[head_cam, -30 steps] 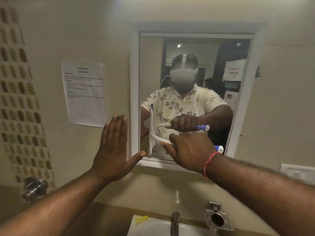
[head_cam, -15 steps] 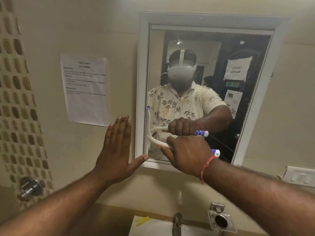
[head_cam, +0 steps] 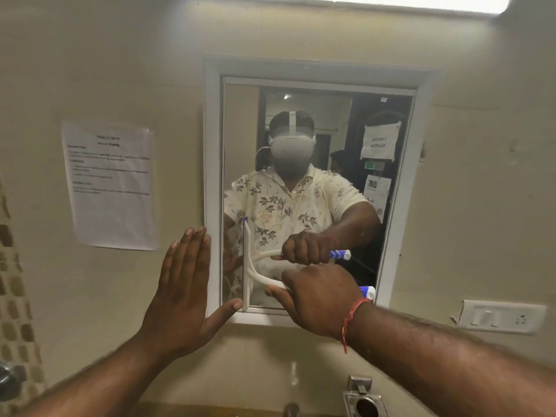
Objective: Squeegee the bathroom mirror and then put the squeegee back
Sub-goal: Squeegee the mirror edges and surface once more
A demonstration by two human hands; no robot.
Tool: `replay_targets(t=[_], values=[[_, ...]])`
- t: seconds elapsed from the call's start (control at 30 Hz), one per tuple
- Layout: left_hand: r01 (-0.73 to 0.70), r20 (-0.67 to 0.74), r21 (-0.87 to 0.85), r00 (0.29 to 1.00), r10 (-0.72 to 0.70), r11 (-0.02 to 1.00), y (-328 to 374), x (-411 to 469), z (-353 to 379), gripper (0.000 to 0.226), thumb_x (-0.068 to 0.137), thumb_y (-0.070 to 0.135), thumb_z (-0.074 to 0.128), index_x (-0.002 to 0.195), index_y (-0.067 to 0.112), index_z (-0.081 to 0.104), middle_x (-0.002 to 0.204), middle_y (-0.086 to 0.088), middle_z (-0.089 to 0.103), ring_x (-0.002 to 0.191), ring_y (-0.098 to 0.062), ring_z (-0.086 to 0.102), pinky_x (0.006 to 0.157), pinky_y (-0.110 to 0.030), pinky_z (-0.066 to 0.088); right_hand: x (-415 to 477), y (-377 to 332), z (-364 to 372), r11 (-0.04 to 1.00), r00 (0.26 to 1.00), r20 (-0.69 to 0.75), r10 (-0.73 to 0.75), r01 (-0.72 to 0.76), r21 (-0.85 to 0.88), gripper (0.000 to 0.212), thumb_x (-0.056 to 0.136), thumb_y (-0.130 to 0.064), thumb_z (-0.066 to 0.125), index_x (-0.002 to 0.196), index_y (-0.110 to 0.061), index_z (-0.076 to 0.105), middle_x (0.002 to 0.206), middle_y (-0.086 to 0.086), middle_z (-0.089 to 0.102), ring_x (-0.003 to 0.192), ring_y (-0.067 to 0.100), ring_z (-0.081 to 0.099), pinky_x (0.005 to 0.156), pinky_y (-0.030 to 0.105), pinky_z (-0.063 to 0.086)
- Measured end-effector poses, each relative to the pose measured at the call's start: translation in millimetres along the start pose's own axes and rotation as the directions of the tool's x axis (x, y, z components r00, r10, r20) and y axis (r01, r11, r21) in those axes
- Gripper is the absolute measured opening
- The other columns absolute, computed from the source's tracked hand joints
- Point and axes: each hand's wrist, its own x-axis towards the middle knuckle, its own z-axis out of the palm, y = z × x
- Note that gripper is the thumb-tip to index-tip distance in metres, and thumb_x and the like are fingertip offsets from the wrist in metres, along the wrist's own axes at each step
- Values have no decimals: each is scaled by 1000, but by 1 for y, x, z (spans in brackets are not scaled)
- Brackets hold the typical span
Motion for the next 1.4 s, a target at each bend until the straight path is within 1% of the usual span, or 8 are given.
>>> replay_targets(t=[0.23, 0.43, 0.63, 0.8, 0.87, 1.03, 1.3, 1.4], values=[[-20, 8, 24, 1000, 19, 1000, 25, 2, 2, 119, 104, 80, 47, 181, -3, 9, 193, -19, 2, 180, -40, 6, 141, -68, 17, -36, 42, -11, 999, 999, 5, 40, -40, -32, 63, 107, -74, 24, 97, -29, 69, 76, -4, 68, 63, 18, 63, 64, 37, 59], [-51, -33, -25, 998, 50, 998, 51, 9, 3, 116, 106, 82, 44, 181, -2, 12, 193, -19, 4, 180, -41, 7, 145, -62, 8, -58, 72, -19, 995, 999, 28, 37, -34, -93, 62, 108, -72, 23, 98, -30, 67, 78, -3, 68, 63, 19, 60, 63, 35, 57], [-56, -22, -27, 998, 55, 998, 72, 11, 9, 116, 107, 82, 43, 181, -2, 14, 193, -20, 6, 180, -41, 9, 141, -70, 19, -82, 106, -20, 993, 997, 48, 62, -57, -103, 63, 107, -73, 20, 100, -31, 67, 75, -7, 63, 59, 17, 58, 63, 37, 59], [-52, -22, -46, 998, 51, 998, 89, 13, 15, 117, 105, 82, 46, 182, 0, 12, 194, -16, 5, 180, -38, 7, 143, -65, 15, -102, 131, -21, 988, 994, 71, 80, -70, -136, 68, 104, -74, 11, 105, -32, 64, 73, -6, 62, 58, 16, 57, 62, 34, 57], [-57, -26, -55, 998, 55, 997, 95, 14, 17, 117, 104, 80, 49, 182, 1, 12, 194, -16, 4, 181, -38, 6, 143, -64, 14, -105, 137, -22, 987, 994, 77, 72, -60, -148, 69, 103, -74, 9, 104, -32, 63, 73, -7, 61, 57, 14, 56, 61, 33, 56], [-63, -26, -60, 998, 61, 996, 105, 17, 18, 117, 105, 79, 48, 182, 1, 10, 194, -15, 3, 181, -37, 5, 144, -63, 12, -114, 154, -23, 985, 995, 67, 79, -68, -158, 59, 107, -75, 18, 96, -34, 60, 67, -9, 54, 52, 9, 49, 58, 29, 52], [-74, -51, -72, 996, 70, 995, 109, 23, 19, 115, 104, 77, 51, 182, 1, 12, 194, -16, 6, 181, -37, 7, 142, -63, 13, -126, 162, -24, 980, 990, 51, 130, -121, -156, 59, 105, -79, 14, 92, -36, 53, 69, -10, 56, 55, 9, 53, 62, 30, 55], [-81, -58, -75, 995, 76, 994, 111, 26, 16, 116, 104, 77, 52, 182, 0, 13, 193, -17, 7, 181, -38, 7, 141, -62, 12, -129, 158, -24, 983, 989, 34, 143, -138, -118, 57, 106, -79, 16, 92, -36, 51, 68, -10, 52, 54, 9, 48, 59, 29, 48]])
